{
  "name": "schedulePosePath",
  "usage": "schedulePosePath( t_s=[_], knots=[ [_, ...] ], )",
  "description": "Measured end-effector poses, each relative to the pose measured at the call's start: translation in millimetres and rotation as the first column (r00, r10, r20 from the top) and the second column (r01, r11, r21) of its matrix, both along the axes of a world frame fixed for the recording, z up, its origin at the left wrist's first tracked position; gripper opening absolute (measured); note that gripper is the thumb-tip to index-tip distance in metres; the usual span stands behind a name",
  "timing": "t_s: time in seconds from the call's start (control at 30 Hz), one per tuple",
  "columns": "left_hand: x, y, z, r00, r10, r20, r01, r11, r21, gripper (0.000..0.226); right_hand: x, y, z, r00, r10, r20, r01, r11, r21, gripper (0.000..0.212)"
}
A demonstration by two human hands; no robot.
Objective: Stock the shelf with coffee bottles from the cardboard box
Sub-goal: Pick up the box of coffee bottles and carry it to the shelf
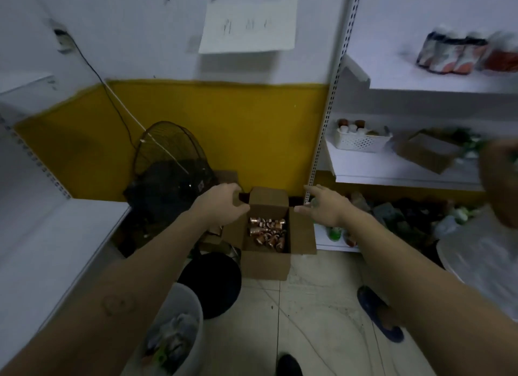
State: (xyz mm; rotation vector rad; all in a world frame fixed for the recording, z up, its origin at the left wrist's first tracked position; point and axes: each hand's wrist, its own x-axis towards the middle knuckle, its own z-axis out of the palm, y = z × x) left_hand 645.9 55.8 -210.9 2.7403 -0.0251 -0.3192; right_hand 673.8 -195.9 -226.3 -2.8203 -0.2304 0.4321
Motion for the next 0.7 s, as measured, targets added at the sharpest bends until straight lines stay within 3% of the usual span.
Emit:
schedulePosePath(
  t_s=[0.1,0.47,0.6,0.7],
  knots=[
    [50.5,-11.9,-21.8,0.995,0.039,-0.094,-0.04,0.999,-0.012,0.067,57.9,-8.7,-21.3,0.995,0.009,-0.096,-0.004,0.999,0.05,0.086],
    [237.7,-6.4,-107.6,0.95,0.123,-0.286,-0.155,0.984,-0.092,0.067,240.2,-13.9,-94.8,0.965,0.049,-0.256,-0.012,0.99,0.141,0.05],
    [316.6,-0.7,-162.8,0.917,0.128,-0.379,-0.179,0.979,-0.102,0.051,306.4,-13.1,-160.9,0.92,-0.143,-0.364,0.181,0.981,0.073,0.051],
    [372.7,-4.3,-207.1,0.9,0.058,-0.432,-0.127,0.983,-0.132,0.041,341.5,-10.3,-218.1,0.838,-0.243,-0.488,0.29,0.957,0.021,0.067]
  ],
)
